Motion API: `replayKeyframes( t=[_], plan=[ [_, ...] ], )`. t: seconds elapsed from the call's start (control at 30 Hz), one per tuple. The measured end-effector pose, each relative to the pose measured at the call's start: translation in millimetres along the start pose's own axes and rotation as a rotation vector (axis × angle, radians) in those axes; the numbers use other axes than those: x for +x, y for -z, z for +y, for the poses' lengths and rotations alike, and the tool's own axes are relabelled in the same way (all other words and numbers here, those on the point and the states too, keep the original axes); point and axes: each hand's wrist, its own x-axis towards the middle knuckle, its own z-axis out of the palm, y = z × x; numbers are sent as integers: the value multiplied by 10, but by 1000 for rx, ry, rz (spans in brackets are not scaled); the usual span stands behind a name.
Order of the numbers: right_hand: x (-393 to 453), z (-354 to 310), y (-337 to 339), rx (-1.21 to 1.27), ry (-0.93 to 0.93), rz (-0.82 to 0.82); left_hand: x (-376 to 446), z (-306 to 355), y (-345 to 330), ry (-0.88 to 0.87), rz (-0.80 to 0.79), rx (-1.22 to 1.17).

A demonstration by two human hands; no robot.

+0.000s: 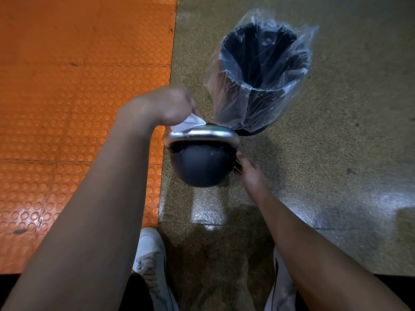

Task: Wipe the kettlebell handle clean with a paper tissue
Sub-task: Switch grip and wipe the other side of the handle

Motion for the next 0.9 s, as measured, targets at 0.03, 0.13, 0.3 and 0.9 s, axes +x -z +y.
replayKeyframes(
  t=[0.03,0.13,0.3,0.9],
  plan=[
    [3,0,2,-3,2,-1,-2,-12,2,8,-3,9],
    [-35,-1,-17,-34,41,-31,34,30,-83,31,-30,47],
    [-10,2,-6,11,4,-22,38,25,-69,19,5,-6],
    [-11,-9,15,-18,10,-17,54,-215,178,7,-182,151]
  ],
)
